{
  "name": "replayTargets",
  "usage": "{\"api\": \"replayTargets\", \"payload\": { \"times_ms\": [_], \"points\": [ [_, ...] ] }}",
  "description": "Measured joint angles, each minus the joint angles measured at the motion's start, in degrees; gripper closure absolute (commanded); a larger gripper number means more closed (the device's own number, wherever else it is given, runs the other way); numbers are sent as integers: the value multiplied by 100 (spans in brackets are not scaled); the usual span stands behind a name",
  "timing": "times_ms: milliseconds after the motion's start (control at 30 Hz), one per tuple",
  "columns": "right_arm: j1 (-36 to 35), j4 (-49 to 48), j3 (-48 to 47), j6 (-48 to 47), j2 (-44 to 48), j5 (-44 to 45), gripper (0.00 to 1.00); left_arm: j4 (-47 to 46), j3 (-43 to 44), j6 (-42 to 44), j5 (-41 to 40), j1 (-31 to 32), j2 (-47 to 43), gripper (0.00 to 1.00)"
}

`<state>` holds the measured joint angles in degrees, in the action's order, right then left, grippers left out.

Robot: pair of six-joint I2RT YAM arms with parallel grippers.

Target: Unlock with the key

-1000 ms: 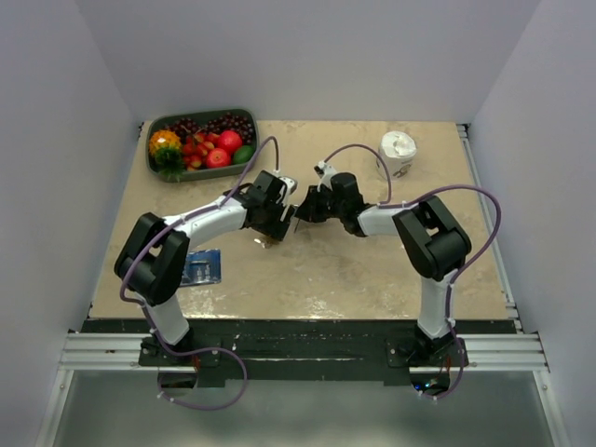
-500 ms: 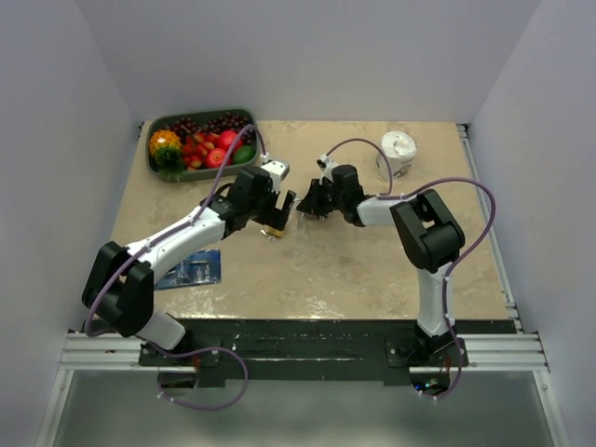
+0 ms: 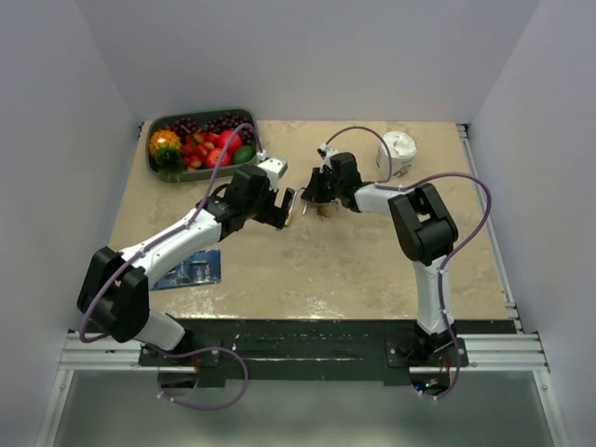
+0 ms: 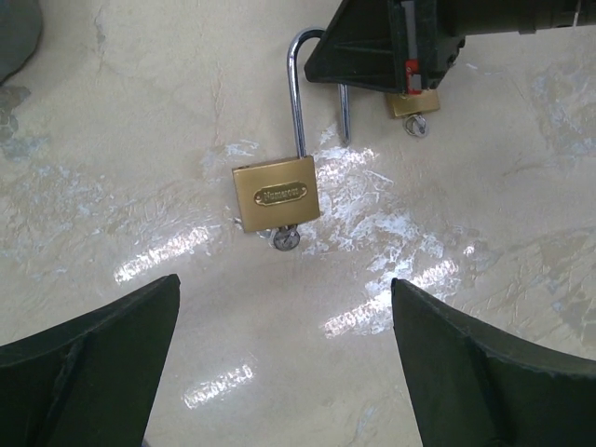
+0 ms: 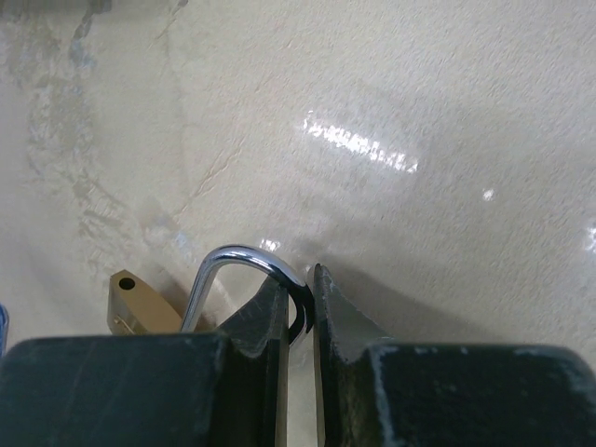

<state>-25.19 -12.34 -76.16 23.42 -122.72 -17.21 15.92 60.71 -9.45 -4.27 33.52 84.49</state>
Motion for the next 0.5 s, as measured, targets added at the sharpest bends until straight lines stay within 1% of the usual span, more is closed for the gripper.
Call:
{"api": "replayTargets", "payload": {
  "times_ms": [233, 300, 333, 500],
  "points": [
    [2, 258, -350, -168, -186, 256, 74, -2, -26, 2, -4, -2, -96, 1],
    [11, 282, -387, -260, -190, 389, 71, -2, -37, 2, -2, -2, -109, 1],
    [15, 289, -404, -299, -190, 442, 66, -2, -42, 2, -4, 0, -114, 1],
    [35, 293, -452, -433, -190, 612, 55, 0, -52, 2, -9, -2, -146, 1]
  ]
}}
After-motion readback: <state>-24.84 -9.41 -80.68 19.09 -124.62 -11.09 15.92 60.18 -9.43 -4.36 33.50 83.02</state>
